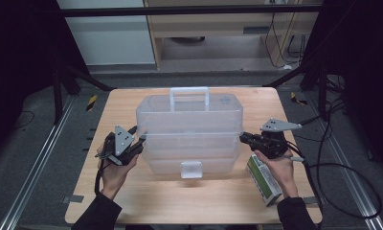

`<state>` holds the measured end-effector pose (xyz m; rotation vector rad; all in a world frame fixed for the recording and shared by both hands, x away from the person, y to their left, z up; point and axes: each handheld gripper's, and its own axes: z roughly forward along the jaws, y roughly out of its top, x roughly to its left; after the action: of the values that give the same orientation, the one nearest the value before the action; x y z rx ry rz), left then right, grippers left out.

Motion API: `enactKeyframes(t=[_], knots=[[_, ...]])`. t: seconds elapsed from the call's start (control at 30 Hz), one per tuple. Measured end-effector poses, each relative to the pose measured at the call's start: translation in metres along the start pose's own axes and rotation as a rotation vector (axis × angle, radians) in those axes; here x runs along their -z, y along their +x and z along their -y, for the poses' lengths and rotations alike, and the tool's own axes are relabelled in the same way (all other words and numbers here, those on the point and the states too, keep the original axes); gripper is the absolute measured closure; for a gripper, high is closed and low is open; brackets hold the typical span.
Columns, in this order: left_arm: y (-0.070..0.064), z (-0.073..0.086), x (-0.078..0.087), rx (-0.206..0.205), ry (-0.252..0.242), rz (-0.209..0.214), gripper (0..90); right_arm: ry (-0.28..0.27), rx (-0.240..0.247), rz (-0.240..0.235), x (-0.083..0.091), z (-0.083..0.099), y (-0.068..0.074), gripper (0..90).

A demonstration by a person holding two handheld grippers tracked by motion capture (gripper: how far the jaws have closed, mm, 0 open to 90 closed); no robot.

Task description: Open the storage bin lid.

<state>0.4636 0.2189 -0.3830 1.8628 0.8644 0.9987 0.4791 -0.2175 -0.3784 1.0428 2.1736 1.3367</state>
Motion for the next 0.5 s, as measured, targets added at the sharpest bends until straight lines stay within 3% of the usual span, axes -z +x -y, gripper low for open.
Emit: enactKeyframes(t=[0.17,0.37,0.5], knots=[[0.000,-0.001,0.000,-0.010,0.000,-0.006,61.8,0.038,-0.015,0.039,-0.002,0.003,-0.003,75.9],[0.001,-0.002,0.000,-0.013,0.000,-0.006,62.1,0.133,-0.019,0.074,-0.013,0.008,-0.004,68.6],[0.002,-0.004,0.000,-0.013,0.002,-0.006,62.2,0.139,-0.017,0.065,-0.016,0.009,-0.003,68.7]])
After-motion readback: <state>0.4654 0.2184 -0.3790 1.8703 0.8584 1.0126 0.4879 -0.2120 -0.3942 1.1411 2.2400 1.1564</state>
